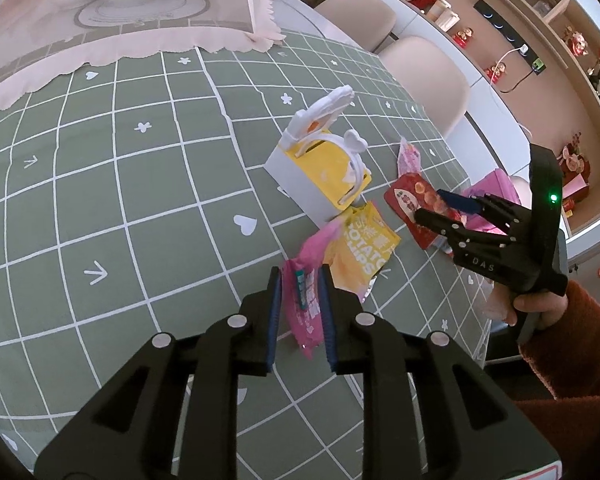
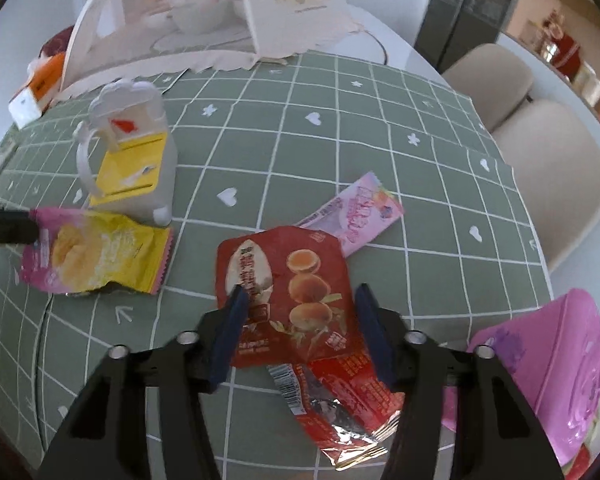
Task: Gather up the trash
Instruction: 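Grasp the red snack stick with the right tool while the left tool holds the chip bag, then carry the chip bag and red stick over the bin and open both tools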
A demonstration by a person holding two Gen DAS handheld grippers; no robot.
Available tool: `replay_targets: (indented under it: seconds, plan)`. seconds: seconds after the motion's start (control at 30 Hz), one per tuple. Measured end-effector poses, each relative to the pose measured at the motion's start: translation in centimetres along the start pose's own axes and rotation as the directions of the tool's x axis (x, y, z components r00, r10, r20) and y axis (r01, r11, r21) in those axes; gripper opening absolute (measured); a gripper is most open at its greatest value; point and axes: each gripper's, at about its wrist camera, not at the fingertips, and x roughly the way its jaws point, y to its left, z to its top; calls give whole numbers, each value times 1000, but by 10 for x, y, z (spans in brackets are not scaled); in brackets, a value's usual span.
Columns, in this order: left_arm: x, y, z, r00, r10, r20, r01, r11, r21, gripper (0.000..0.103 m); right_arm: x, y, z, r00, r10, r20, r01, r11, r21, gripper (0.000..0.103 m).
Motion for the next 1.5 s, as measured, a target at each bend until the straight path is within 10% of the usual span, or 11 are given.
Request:
replay_targets:
  seconds: [0.17,1.33,1.5]
  plan:
    - [2,-2,3,1000,-6,-5,6,1000,10,23,-21,-2,4,998,51,36,-53,998,45,10]
    - [13,-64,-17,999,-2,-40,7,993,121,7,-80,-16,-106,992,122,29,-123,900,417,10]
    - [28,-63,-13,999,-30,-41,32,997,68,27,-86,-14,-110,995,98,33,-103,910,403,10]
